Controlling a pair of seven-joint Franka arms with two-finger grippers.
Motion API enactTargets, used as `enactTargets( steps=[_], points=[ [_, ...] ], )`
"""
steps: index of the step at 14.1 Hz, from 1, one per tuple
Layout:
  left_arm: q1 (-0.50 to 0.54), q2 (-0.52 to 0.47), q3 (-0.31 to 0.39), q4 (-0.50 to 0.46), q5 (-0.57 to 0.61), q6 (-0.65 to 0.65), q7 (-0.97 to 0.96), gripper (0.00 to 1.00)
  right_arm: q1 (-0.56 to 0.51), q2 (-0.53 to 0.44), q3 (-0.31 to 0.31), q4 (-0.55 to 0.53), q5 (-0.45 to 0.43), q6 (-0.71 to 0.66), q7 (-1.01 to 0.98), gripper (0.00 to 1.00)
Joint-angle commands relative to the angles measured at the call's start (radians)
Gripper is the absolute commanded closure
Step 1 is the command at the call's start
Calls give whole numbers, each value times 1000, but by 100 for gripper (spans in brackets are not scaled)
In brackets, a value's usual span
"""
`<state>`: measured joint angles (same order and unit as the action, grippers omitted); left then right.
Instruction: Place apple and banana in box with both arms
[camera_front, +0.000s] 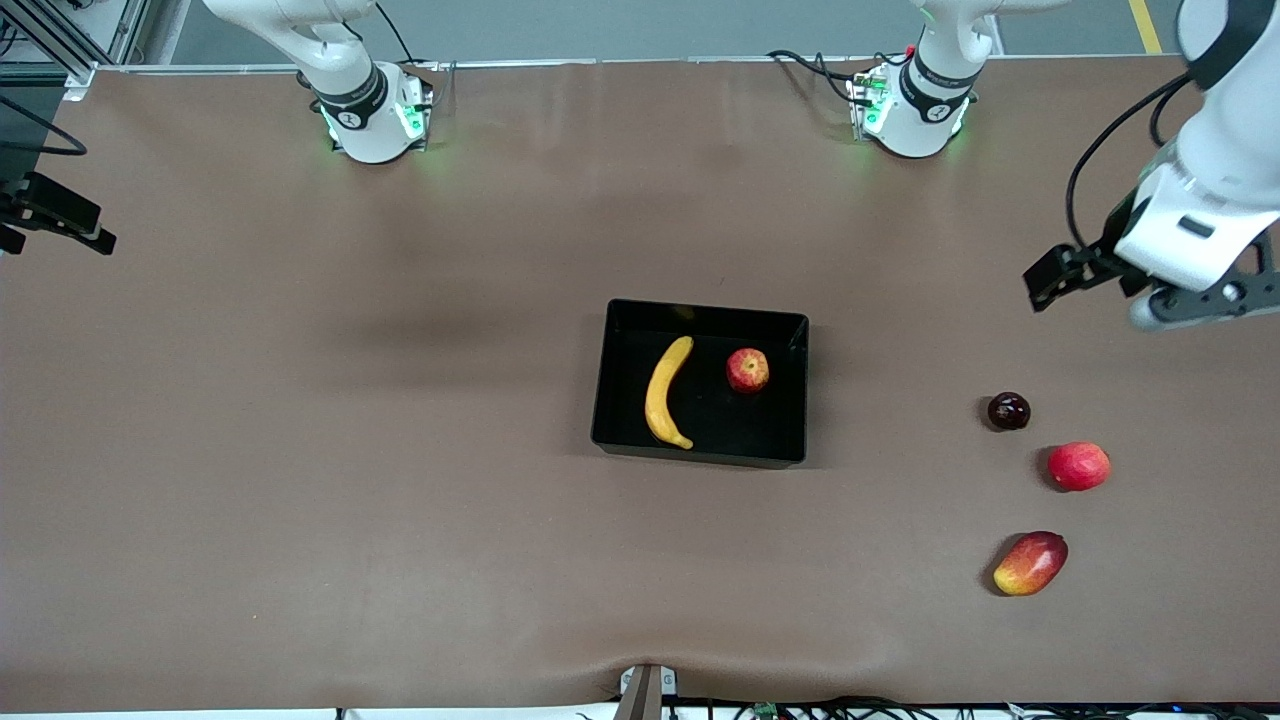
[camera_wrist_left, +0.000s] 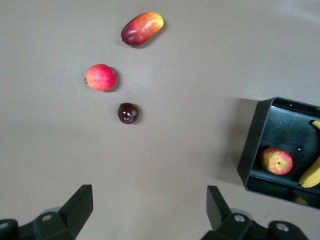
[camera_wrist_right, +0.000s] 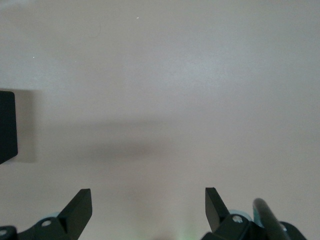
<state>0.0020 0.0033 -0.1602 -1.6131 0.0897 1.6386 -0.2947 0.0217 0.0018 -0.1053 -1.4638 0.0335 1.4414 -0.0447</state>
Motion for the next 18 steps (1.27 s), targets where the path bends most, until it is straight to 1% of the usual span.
enactTargets(
  steps=[1,4,7,10,13,18],
  points=[
    [0,-81,10,-88,-21,38,35,0,-16,-22,12,-12,-4,-4,-9,0],
    [4,-85,10,-79,-30,29,91,0,-16,-22,12,-12,-4,-4,-9,0],
    [12,-74,11,-24,-64,-32,127,0,-16,-22,12,-12,-4,-3,-9,0],
    [13,-75,11,-5,-74,-75,163,0,-17,-22,12,-12,-6,-3,-9,0],
    [18,-75,14,-5,-82,-80,169,0,-17,-22,12,-12,-4,-3,-9,0],
    [9,-58,7,24,-67,-80,166,0,-17,-22,12,-13,-4,-4,-9,0]
  ],
)
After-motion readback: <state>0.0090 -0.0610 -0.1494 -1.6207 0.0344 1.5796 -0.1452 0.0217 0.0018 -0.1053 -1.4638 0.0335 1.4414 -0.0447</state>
